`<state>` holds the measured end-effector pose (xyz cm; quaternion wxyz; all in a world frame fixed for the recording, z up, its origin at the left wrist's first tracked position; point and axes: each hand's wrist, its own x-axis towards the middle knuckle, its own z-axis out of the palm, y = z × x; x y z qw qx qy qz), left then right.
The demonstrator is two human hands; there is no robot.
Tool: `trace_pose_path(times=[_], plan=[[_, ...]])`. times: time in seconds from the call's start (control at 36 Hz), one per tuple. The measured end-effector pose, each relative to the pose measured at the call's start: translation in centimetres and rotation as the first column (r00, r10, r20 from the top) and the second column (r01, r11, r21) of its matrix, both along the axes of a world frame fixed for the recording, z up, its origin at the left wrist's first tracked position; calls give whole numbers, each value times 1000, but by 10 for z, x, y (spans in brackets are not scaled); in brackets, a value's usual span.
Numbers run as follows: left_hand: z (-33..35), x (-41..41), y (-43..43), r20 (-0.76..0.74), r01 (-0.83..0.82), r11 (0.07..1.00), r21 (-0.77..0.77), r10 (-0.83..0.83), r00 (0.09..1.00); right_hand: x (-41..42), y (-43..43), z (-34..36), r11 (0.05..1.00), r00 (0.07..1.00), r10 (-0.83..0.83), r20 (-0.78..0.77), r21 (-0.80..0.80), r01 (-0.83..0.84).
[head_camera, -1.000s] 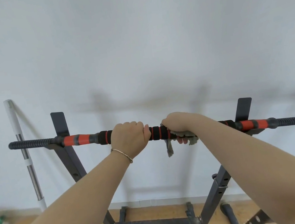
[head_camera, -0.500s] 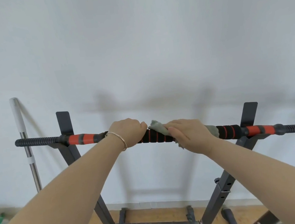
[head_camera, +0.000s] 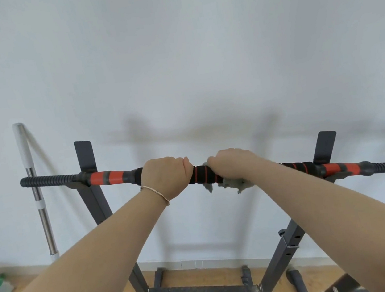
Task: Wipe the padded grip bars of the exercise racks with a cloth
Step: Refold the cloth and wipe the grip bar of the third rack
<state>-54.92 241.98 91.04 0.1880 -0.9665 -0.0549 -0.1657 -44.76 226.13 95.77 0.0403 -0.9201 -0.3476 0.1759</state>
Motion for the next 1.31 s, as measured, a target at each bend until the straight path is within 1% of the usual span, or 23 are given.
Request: trace_pose_path(times=[0.06,0.11,0.17,0.22,0.25,0.31,0.39,0.44,0.53,0.56,0.61,0.67,0.75,0.78,0.83,0.86,0.92,1.0,1.06,1.11,1.17,1.25,1.31], plan=[[-3,-5,-2,180,80,997,3,-79,981,0,13,9,997,992,41,-118,-61,-49],[-6,-7,-5,234,86,996,20,-88,968,0,18,5,997,999,39,12,-70,-38],[-5,-4,-6,121,26,999,43,-31,992,-1,13,-6,999,971,43,235,-29,-37],[2,1,0,-76,-6,998,59,10,997,-7,3,-16,985,868,172,465,-106,-138],[7,6,8,-187,-2,1000,-9,0,982,-10,-1,-21,978,811,208,547,-113,-175],[29,12,22,-392,-148,937,-315,14,920,-20,-7,-30,982,713,174,679,-69,-175],[43,17,28,-558,-388,673,-629,-43,829,-28,-14,-49,951,520,23,854,143,-276],[40,18,26,-506,-345,739,-578,7,862,-28,-16,-59,883,463,-88,882,284,-374],[26,15,28,-372,-70,983,-167,3,928,-24,-14,-63,789,448,-200,872,414,-453],[20,13,29,-331,-2,999,-52,-15,944,-25,-12,-64,807,433,-183,882,386,-446],[15,9,26,-258,6,1000,14,-2,966,-24,-8,-57,919,409,-72,910,220,-328],[13,7,25,-195,-24,999,27,29,980,-24,1,-38,985,610,95,787,15,-173],[8,1,21,-106,-24,999,35,28,994,-16,15,-6,996,944,80,320,-57,-65],[3,-3,19,-48,-21,1000,3,21,999,-13,19,5,999,992,-1,124,-32,5],[-5,-10,15,140,53,999,-2,-52,989,-12,20,18,994,968,-112,-224,-37,106],[-8,-13,13,200,72,997,1,-70,977,-12,21,19,995,958,-98,-268,-49,88],[-9,-14,11,204,62,998,20,-65,977,-14,21,14,998,985,-68,-159,0,69],[4,-7,14,-67,-32,999,21,33,997,-17,18,-3,998,978,-5,209,64,-9],[18,1,24,-250,-132,955,-264,64,966,-25,10,-21,990,832,111,544,13,-140],[37,5,27,-464,-325,780,-535,50,885,-39,0,-38,973,645,114,756,45,-225],[40,10,27,-530,-385,708,-593,18,848,-42,-6,-50,939,508,31,861,148,-309],[32,9,26,-432,-311,843,-439,105,896,-41,-6,-50,948,508,12,861,151,-279],[22,5,28,-337,-136,978,-161,75,939,-38,-2,-46,966,601,70,796,95,-239]])
